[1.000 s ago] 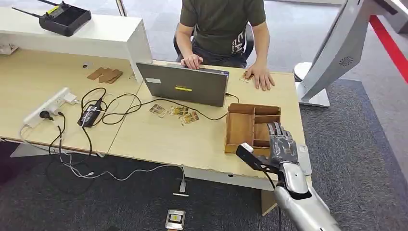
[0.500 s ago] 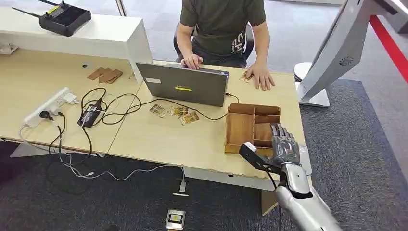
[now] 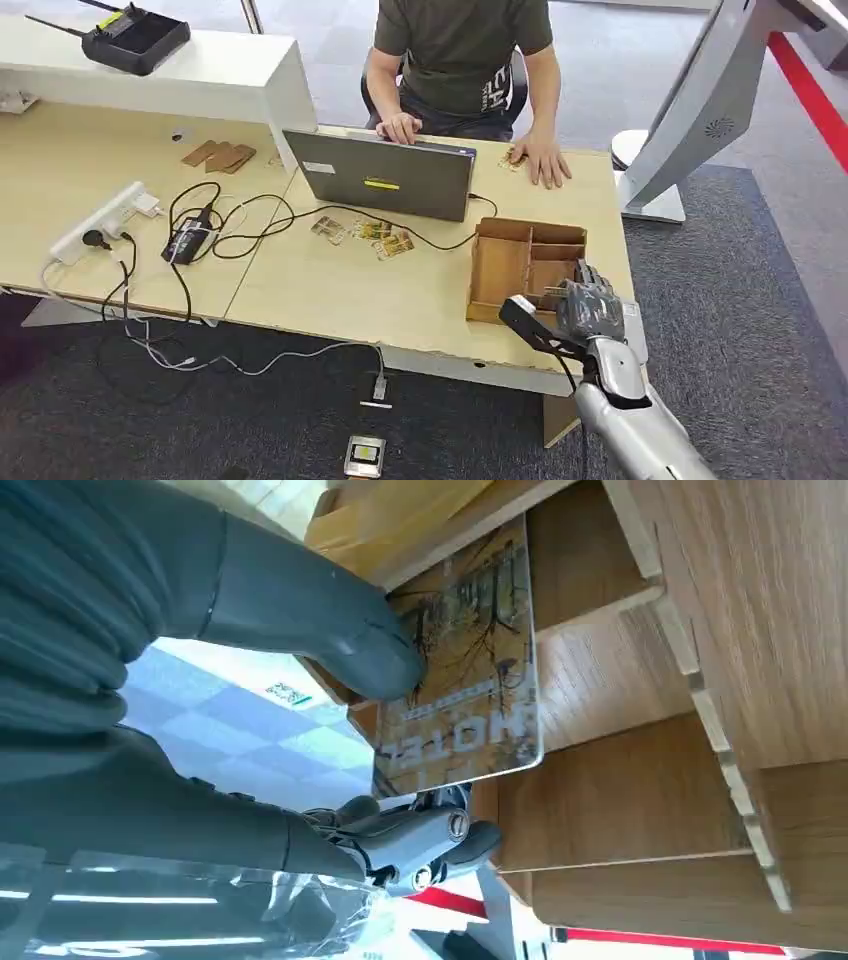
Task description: Pass the card to the sensor for recognition and then transmit it.
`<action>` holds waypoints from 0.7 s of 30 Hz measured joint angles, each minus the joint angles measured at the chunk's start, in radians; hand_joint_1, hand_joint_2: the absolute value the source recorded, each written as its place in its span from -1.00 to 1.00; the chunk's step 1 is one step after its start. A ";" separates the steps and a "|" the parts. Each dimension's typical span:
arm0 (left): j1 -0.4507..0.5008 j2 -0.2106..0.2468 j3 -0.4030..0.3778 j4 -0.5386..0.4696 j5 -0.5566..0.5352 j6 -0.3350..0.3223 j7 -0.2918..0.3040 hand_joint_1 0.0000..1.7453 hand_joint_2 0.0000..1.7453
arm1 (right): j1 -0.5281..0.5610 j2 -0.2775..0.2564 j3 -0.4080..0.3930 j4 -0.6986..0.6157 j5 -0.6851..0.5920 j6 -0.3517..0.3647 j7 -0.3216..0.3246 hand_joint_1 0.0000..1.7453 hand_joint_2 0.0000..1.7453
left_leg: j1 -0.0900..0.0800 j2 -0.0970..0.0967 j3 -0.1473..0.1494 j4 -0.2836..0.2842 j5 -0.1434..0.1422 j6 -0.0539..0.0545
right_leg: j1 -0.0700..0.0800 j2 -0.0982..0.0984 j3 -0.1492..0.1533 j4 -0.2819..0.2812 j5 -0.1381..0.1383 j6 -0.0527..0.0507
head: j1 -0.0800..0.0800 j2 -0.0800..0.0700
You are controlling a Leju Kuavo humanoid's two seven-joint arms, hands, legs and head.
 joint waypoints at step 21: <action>0.004 0.000 0.006 0.000 0.010 0.000 -0.005 -1.00 1.00 | -0.044 0.003 0.034 0.035 -0.061 -0.044 0.008 0.38 1.00 | 0.000 0.000 0.000 0.000 0.000 0.000 | 0.000 0.000 0.000 0.000 0.000 0.000 | 0.000 0.000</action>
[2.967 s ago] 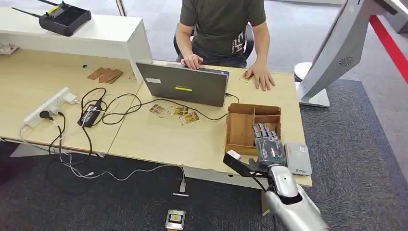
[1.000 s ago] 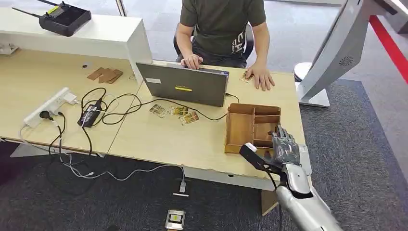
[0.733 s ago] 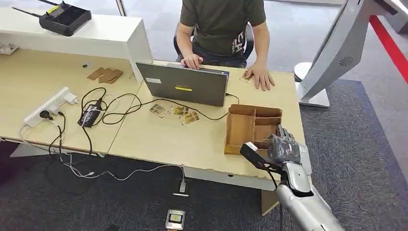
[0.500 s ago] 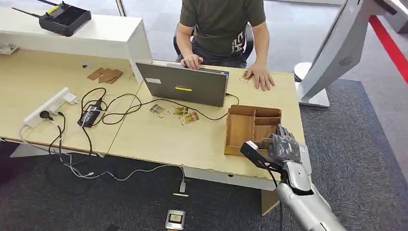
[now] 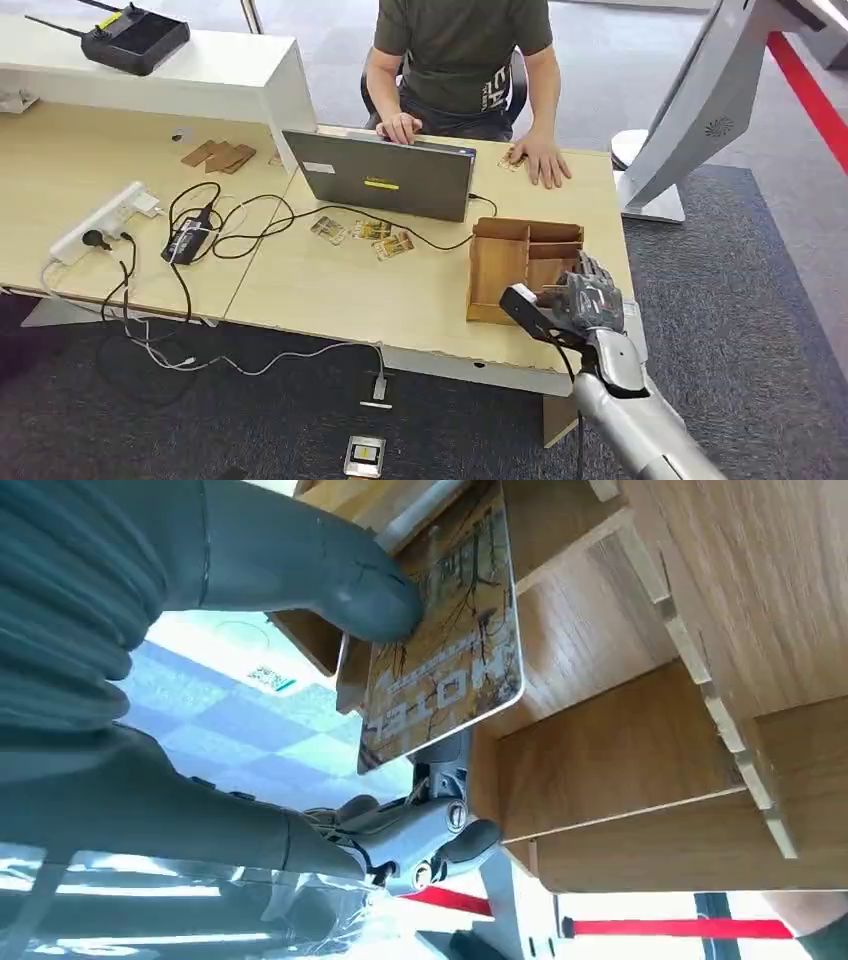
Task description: Pass the card to the sensor for recognition and then transmit it.
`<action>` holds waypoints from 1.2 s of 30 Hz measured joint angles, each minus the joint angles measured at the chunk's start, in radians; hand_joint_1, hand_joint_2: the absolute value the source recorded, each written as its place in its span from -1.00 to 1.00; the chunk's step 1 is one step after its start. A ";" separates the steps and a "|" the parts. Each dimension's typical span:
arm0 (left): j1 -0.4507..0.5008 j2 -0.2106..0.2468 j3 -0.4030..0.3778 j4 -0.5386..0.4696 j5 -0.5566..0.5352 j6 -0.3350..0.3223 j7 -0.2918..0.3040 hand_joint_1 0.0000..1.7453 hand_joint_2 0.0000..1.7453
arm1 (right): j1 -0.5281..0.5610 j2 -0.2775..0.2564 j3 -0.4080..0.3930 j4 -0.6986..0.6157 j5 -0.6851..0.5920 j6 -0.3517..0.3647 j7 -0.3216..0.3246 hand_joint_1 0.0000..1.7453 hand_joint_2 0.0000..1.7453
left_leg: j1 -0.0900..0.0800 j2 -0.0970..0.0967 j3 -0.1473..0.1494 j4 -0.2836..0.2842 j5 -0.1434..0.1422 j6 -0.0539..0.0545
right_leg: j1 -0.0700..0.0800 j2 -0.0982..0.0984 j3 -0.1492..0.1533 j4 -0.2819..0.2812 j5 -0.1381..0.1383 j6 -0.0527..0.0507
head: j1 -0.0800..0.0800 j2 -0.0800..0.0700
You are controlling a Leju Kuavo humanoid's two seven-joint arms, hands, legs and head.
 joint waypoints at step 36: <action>-0.018 0.000 0.000 0.000 -0.023 -0.019 0.010 -1.00 1.00 | -0.020 -0.010 0.028 0.055 -0.113 0.027 -0.158 1.00 1.00 | 0.000 0.000 0.001 0.000 0.000 0.000 | 0.000 0.000 0.001 0.000 0.000 0.000 | 0.000 0.000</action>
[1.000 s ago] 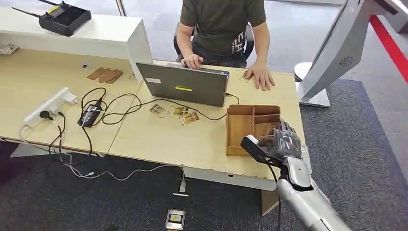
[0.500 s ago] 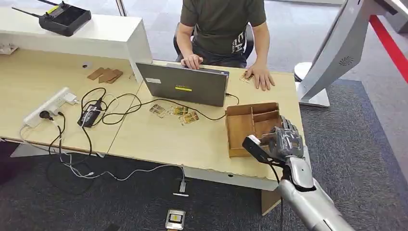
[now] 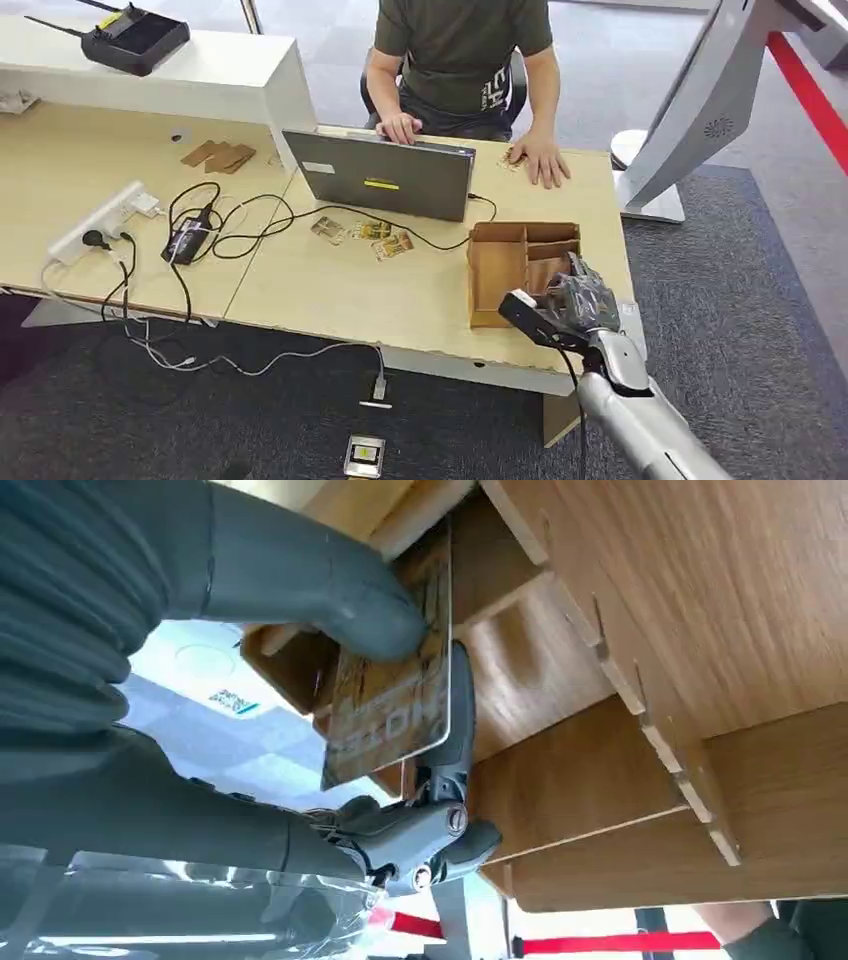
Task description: Pass the card to the sensor for recognition and then transmit it.
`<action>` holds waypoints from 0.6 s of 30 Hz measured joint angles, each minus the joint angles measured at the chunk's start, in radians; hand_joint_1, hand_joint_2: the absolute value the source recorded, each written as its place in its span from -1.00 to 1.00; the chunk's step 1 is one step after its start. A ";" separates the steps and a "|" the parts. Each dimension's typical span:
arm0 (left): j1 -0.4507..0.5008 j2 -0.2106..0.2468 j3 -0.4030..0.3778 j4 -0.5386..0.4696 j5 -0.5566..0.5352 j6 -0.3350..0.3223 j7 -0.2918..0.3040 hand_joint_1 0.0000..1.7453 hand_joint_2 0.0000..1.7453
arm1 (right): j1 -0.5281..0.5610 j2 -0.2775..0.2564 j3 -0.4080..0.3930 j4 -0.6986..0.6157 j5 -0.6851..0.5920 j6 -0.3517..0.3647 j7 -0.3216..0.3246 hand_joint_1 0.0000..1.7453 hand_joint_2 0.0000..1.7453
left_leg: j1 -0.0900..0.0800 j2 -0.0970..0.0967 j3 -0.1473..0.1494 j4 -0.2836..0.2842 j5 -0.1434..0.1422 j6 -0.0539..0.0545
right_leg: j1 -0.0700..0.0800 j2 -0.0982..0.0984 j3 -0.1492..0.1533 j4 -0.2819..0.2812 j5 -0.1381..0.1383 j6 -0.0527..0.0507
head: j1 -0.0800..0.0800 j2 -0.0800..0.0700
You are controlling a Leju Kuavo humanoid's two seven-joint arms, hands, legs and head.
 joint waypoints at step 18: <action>-0.001 0.000 0.000 0.000 0.000 0.000 0.000 -1.00 1.00 | -0.018 0.026 0.002 0.082 -0.040 -0.049 -0.014 1.00 1.00 | 0.000 0.001 0.003 0.000 0.002 0.000 | 0.000 0.001 0.003 0.000 0.002 -0.001 | 0.000 0.000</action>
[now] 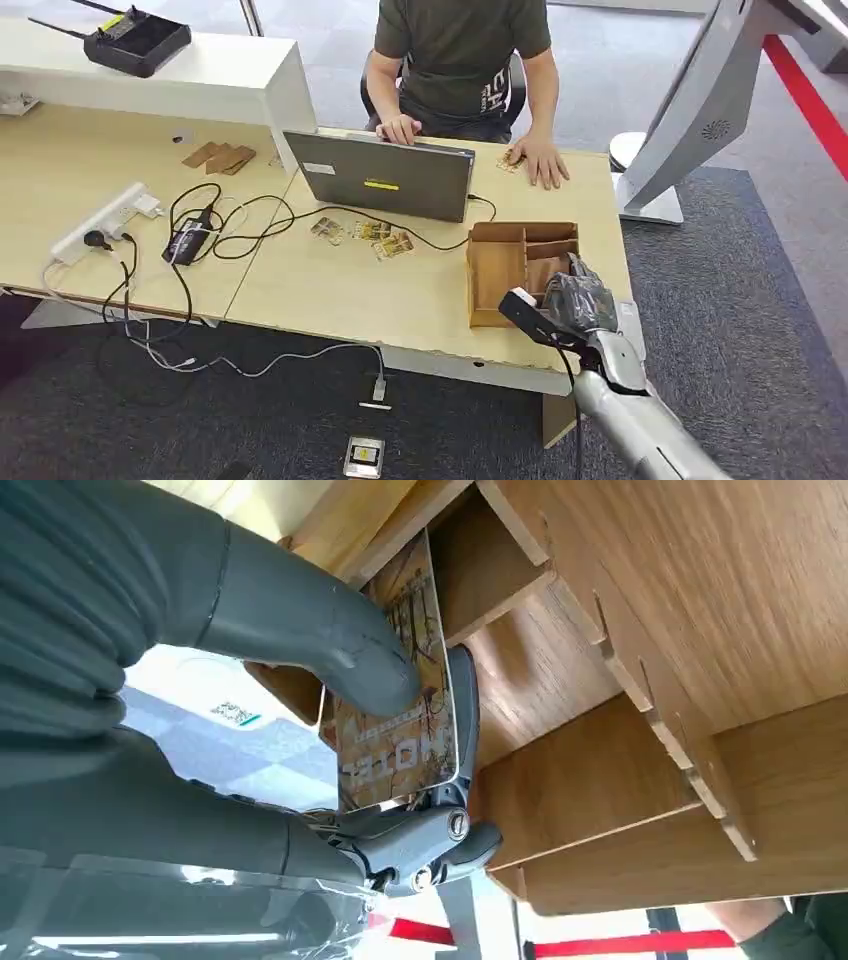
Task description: Pass the card to the sensor for recognition and then transmit it.
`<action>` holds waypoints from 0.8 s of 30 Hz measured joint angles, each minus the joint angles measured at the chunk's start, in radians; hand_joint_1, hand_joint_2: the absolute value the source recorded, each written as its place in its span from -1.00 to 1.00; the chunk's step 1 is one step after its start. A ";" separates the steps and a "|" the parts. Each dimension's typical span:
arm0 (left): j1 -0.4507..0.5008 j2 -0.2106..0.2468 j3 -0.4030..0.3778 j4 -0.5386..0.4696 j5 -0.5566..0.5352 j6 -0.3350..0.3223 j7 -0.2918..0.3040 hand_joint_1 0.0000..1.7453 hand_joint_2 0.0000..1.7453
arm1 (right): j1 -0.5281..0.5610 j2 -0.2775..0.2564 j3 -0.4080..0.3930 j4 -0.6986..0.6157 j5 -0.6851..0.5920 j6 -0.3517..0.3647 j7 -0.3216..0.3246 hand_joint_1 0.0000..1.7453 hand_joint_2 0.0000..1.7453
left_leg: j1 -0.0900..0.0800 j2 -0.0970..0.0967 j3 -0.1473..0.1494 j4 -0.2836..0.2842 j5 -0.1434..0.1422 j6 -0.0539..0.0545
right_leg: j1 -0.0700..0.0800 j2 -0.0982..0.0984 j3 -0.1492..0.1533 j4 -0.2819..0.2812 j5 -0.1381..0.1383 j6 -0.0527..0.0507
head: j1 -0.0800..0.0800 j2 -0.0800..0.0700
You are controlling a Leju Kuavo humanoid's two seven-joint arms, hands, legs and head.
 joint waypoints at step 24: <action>0.001 0.000 0.000 0.000 -0.003 0.004 -0.003 -1.00 1.00 | -0.017 -0.024 0.013 -0.042 0.014 -0.056 0.043 1.00 1.00 | 0.000 0.000 -0.003 0.000 0.000 0.000 | 0.000 0.000 -0.003 0.000 0.000 0.000 | 0.000 0.000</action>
